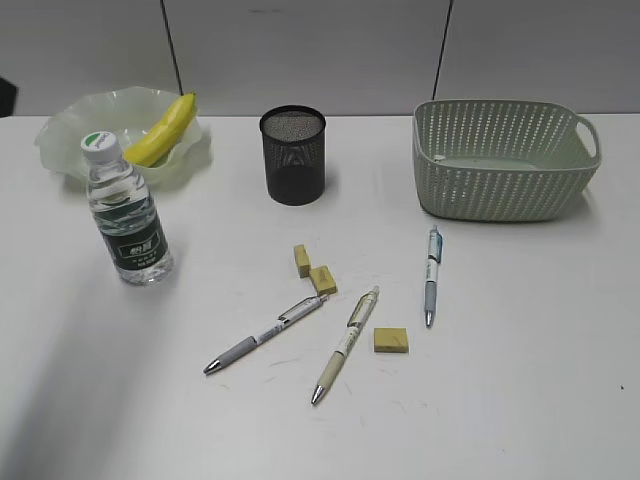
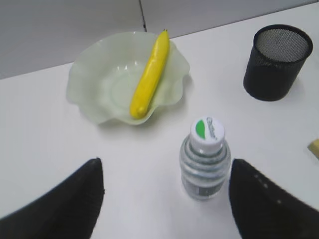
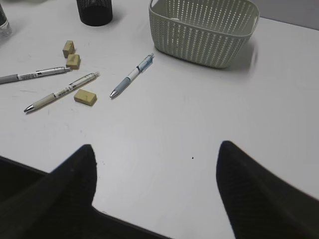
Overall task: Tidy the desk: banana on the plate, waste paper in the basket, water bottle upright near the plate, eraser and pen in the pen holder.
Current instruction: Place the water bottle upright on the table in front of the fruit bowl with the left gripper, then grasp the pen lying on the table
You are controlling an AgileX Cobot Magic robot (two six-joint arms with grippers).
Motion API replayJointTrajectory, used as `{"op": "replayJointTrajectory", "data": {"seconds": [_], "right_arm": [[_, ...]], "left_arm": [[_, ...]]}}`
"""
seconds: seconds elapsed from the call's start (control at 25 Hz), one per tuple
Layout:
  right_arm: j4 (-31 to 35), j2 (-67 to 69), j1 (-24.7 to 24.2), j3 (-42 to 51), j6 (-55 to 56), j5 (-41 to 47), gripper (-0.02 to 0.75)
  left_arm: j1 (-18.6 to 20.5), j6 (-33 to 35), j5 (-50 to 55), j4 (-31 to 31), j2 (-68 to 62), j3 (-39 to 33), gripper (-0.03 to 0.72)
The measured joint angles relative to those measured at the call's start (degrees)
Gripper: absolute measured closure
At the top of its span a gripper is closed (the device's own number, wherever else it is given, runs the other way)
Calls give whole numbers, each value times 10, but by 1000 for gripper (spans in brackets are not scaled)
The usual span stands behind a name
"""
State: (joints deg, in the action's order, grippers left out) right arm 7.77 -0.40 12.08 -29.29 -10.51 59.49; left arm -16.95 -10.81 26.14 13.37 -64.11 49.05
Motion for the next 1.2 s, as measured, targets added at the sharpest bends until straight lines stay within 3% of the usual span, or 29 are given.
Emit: {"op": "replayJointTrajectory", "data": {"seconds": [0.52, 0.76, 1.2], "right_arm": [[0, 0, 0, 0, 0, 0, 150], [0, 0, 0, 0, 0, 0, 150], [0, 0, 0, 0, 0, 0, 150]], "left_arm": [[0, 0, 415, -50, 358, 1, 120], [0, 3, 435, -54, 504, -14, 125], [-1, 78, 443, -95, 626, -149, 126]]}}
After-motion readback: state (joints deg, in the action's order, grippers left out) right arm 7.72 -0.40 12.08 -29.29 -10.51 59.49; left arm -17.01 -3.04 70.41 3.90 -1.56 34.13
